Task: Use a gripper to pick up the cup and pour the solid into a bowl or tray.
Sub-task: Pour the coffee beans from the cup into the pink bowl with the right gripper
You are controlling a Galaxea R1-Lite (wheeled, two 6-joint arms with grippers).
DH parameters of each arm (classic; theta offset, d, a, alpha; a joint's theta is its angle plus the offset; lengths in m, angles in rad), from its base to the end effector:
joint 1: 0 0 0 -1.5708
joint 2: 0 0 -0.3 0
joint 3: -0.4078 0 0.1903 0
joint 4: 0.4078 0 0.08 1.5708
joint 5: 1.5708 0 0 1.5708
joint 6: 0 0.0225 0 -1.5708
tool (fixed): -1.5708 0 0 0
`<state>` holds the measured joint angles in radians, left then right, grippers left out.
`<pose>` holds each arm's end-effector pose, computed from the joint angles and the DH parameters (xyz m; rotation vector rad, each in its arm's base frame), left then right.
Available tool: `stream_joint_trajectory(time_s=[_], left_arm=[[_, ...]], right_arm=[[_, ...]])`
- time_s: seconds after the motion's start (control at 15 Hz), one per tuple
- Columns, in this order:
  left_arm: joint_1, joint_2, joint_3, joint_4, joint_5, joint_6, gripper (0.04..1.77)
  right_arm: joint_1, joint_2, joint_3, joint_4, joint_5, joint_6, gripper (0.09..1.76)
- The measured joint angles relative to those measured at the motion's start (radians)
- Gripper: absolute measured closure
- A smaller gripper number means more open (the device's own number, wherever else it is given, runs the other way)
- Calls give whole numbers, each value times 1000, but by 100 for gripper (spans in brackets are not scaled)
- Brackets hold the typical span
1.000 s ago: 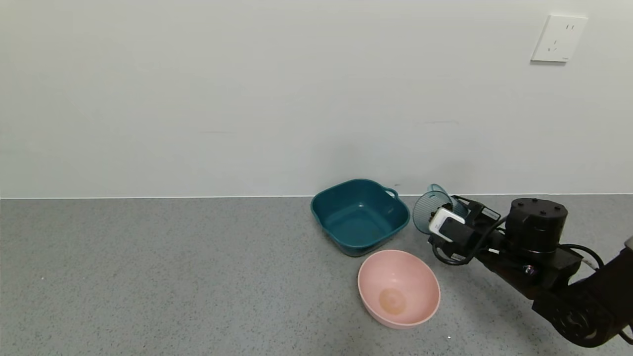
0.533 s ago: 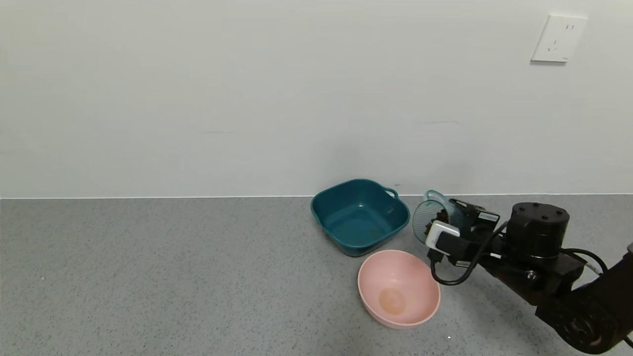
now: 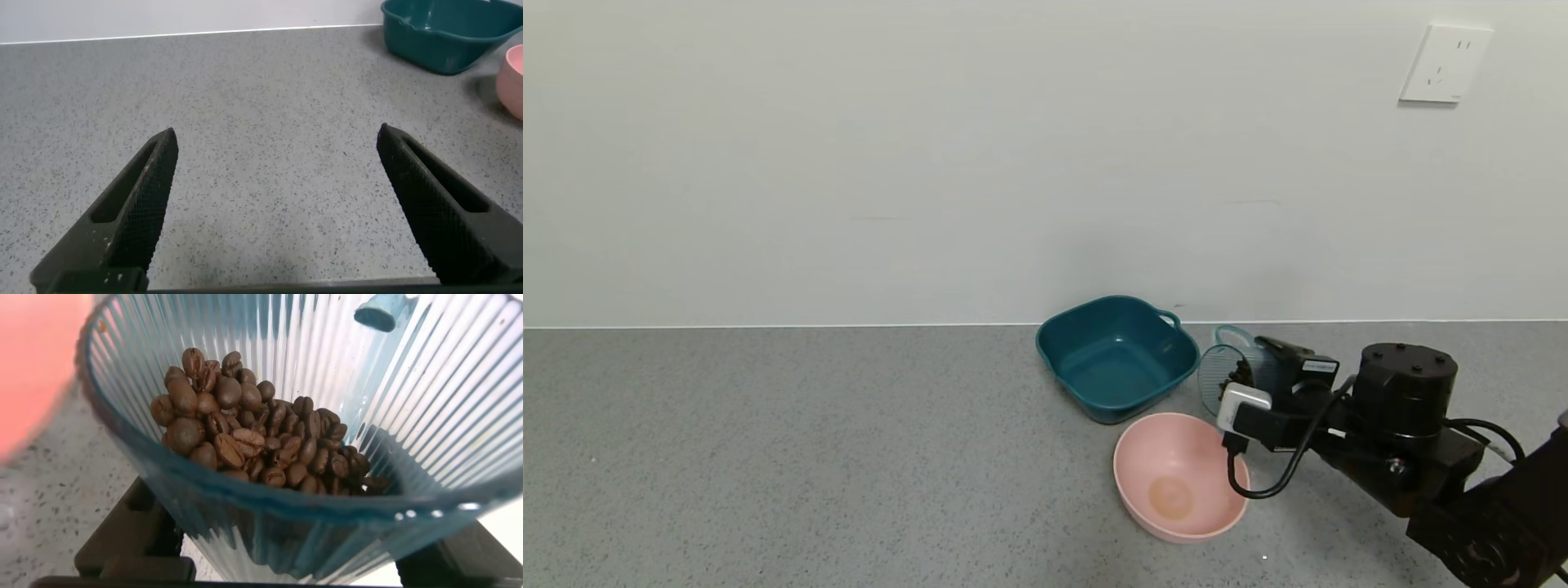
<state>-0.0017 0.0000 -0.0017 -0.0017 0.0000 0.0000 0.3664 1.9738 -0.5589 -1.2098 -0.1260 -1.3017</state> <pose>-0.0229 0.0000 0.0761 0.0000 -0.0034 -0.0017 0.2993 0.1118 0.0943 -1.3405 0.0146 0.3362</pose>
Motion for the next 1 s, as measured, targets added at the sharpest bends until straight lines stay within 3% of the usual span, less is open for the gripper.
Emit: stream_joint_trajectory(time_s=[1.0], left_arm=[[0,0,0,0,0,0,6]], right_arm=[[36,0,30,-47,0,-211,47]])
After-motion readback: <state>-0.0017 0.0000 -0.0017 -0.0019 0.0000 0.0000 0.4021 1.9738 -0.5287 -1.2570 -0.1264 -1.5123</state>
